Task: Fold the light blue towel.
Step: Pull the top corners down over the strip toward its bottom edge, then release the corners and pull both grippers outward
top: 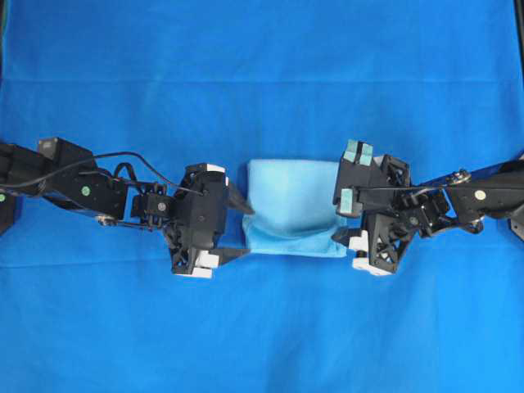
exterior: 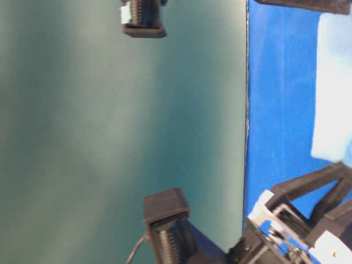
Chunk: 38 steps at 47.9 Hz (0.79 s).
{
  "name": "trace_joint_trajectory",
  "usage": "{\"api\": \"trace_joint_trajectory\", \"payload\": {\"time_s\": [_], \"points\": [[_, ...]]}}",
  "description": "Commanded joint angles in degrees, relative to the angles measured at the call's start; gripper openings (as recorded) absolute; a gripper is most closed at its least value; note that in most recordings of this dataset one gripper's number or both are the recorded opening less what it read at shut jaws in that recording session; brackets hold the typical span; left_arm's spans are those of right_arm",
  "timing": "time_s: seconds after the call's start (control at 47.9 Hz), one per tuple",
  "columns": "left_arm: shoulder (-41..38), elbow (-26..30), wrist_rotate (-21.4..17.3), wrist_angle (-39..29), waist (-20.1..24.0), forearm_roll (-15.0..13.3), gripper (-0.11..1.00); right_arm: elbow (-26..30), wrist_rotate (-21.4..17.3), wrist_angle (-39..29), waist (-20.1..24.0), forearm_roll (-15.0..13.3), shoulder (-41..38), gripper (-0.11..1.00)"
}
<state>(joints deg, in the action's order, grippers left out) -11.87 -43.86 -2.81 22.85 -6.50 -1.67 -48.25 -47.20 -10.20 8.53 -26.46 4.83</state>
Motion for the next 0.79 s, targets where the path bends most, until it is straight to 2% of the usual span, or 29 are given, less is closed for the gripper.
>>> {"api": "trace_joint_trajectory", "payload": {"time_s": [0.0, 0.125, 0.376, 0.585, 0.773], "points": [[3.25, 0.70, 0.09, -0.53, -0.18, -0.18, 0.80, 1.67, 0.18, -0.88, 1.23, -0.18, 2.55, 0.62], [7.47, 0.70, 0.35, -3.96, -0.18, -0.18, 0.71, 2.64, 0.26, -5.27, 3.60, -0.18, 5.80, 0.62], [20.21, 0.35, 0.18, -11.69, -1.85, -0.18, 0.71, 3.25, 0.35, -14.50, 7.91, -0.53, 14.06, 0.62], [30.59, -3.69, 0.00, -13.18, -3.16, -0.18, 0.71, 0.35, 0.35, -16.17, 8.53, -3.52, 22.59, 0.61], [40.34, -9.93, 0.09, -13.18, -3.16, -0.09, 0.71, -3.52, 0.26, -16.44, 8.53, -6.33, 33.05, 0.61]]}}
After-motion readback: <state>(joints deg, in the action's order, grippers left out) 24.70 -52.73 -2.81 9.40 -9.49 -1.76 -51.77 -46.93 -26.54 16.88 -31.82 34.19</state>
